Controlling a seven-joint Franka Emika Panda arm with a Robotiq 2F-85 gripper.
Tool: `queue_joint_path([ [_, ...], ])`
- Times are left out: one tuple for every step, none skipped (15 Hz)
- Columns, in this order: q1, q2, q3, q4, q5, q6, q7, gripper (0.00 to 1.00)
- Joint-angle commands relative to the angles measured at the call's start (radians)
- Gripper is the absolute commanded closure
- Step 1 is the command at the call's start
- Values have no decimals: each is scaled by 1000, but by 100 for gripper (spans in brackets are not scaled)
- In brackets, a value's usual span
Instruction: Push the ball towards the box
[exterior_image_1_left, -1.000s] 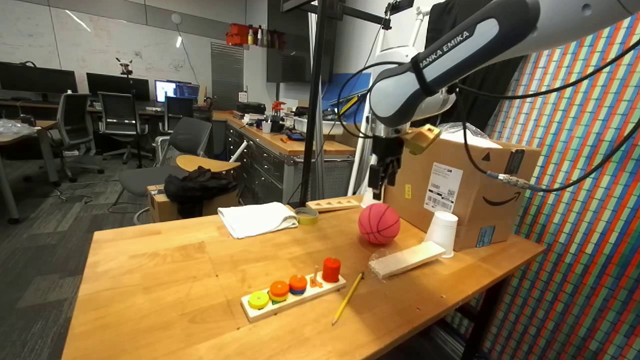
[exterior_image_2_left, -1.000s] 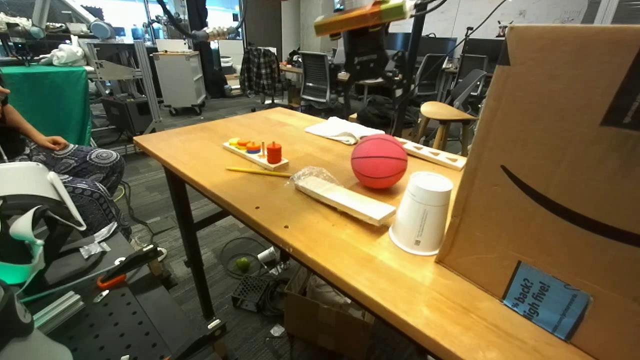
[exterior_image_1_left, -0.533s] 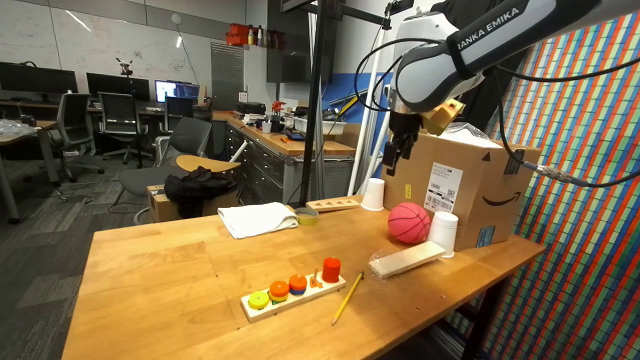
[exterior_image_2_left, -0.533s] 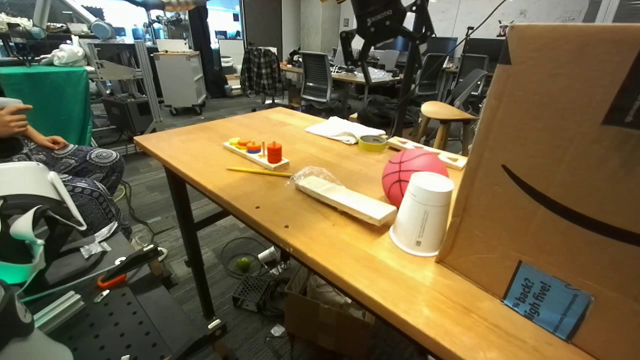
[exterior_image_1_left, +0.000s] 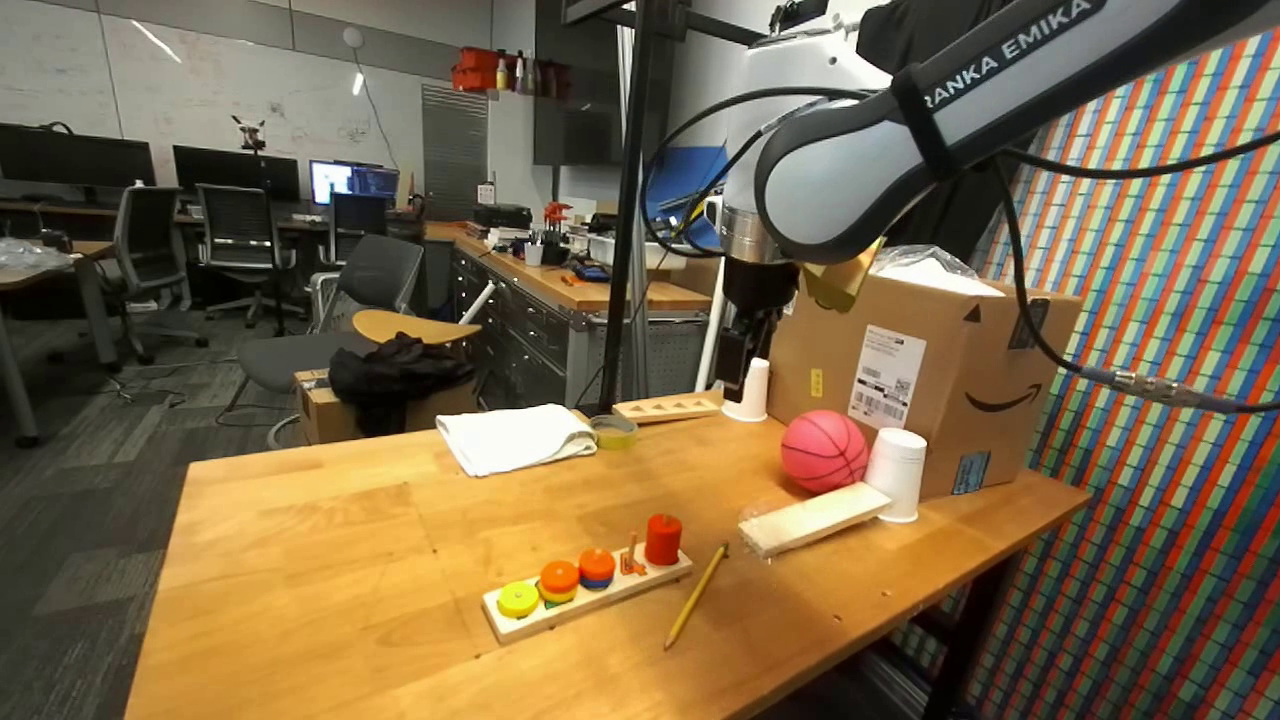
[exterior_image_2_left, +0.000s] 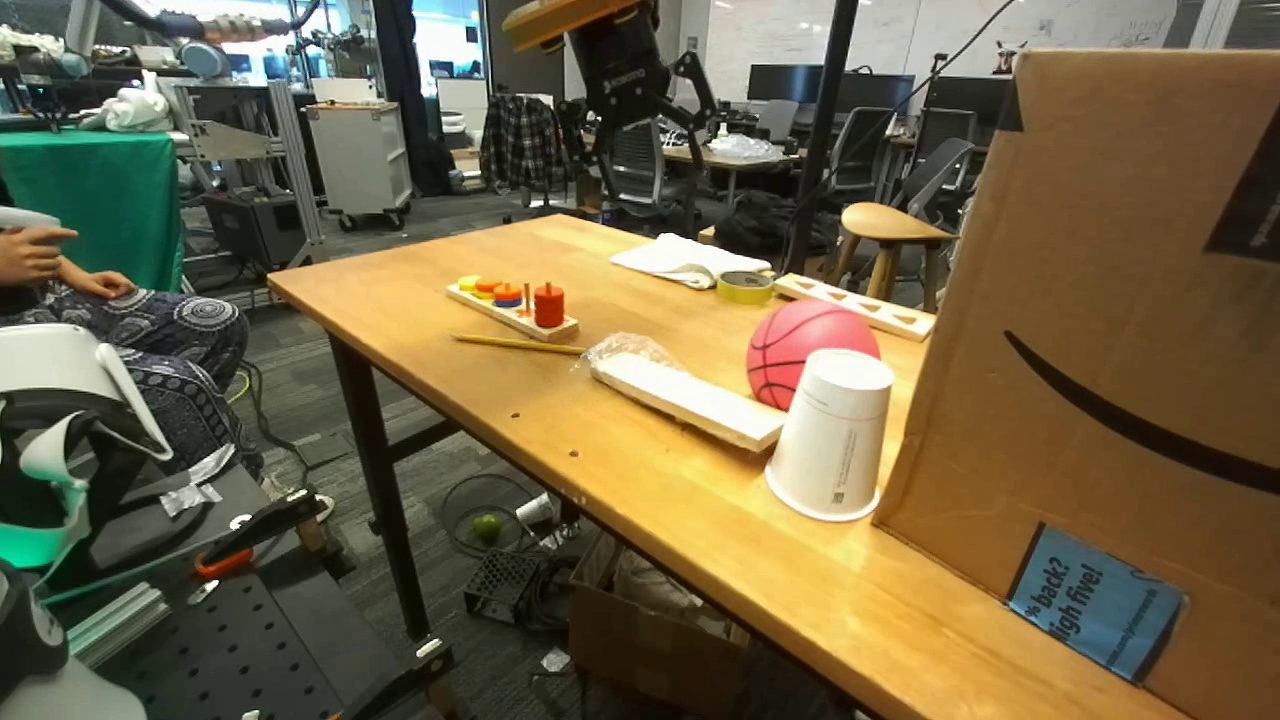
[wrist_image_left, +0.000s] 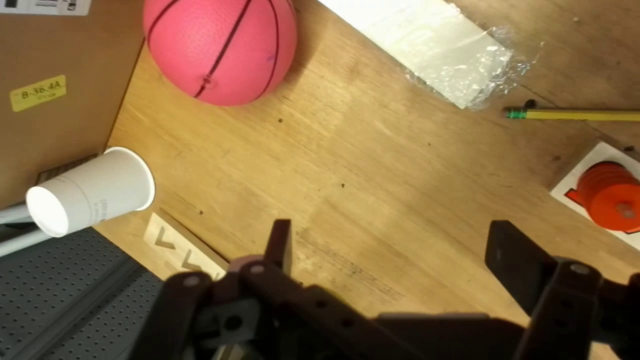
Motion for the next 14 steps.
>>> queue_joint_path([
  [1,-27,13,-34,-48,-24,38,0],
  [-4,-13,14,-35,-70,-32,54,0],
  [-7,-9,11,-39,-86,-43,60,0],
  [-10,1,8,-41,-98,-59,64,0],
  [-14,12,6,-45,-111,-67,74,0],
  [-16,27,2,-45,-110,-79,74,0],
  [-17,39,-2,-45,-103,-94,70,0],
  [-18,56,-5,-46,-99,-99,70,0],
  [-18,74,-10,-41,-85,-109,59,0],
  [-18,88,-14,-36,-71,-122,42,0],
  [-18,108,-18,-32,-68,-129,42,0],
  [-18,131,-20,-24,-67,-142,36,0],
  [-19,146,-24,-21,-66,-152,27,0],
  [-21,169,-28,-14,-69,-161,25,0],
])
